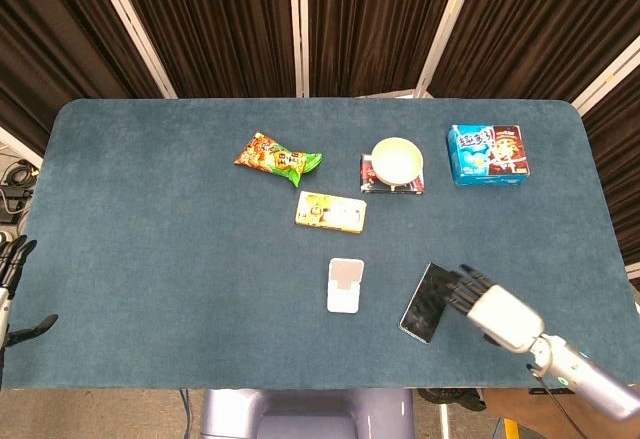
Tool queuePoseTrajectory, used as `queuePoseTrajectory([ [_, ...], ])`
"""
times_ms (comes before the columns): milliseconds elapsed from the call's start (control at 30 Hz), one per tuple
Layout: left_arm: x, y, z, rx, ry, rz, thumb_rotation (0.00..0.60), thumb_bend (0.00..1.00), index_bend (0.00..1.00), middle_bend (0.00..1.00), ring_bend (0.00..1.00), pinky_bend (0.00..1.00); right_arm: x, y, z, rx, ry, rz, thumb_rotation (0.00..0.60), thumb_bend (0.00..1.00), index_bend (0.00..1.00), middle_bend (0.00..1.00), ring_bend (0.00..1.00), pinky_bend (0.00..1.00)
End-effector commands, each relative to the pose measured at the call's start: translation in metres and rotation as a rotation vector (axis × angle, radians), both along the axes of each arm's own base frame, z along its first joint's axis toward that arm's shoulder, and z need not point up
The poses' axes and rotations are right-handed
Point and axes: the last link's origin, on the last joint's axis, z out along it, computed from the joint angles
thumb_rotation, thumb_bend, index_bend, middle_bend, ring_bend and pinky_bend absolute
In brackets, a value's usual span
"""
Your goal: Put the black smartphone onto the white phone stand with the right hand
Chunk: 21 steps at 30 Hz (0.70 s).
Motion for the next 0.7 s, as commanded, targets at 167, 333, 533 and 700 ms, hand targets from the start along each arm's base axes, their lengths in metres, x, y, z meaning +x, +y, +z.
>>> queuePoseTrajectory([
  [167,-0.003,0.008,-0.007,-0.011,0.015,0.028,0.600,0.00,0.00,0.00,0.00,0.00,0.014,-0.021,-0.030,0.124,0.008,0.126,0.600,0.03,0.17,0.15,0.01,0.02],
  [333,-0.006,0.010,-0.008,-0.010,0.022,0.043,0.600,0.00,0.00,0.00,0.00,0.00,0.015,-0.031,-0.040,0.134,0.049,0.176,0.600,0.03,0.18,0.16,0.02,0.03],
  [533,-0.007,0.012,-0.009,-0.013,0.029,0.051,0.600,0.00,0.00,0.00,0.00,0.00,0.017,-0.044,-0.049,0.115,0.076,0.182,0.600,0.03,0.17,0.14,0.03,0.04],
  [700,-0.007,0.013,-0.011,-0.016,0.033,0.056,0.600,0.00,0.00,0.00,0.00,0.00,0.026,-0.054,-0.060,0.109,0.100,0.184,0.600,0.02,0.17,0.14,0.03,0.04],
])
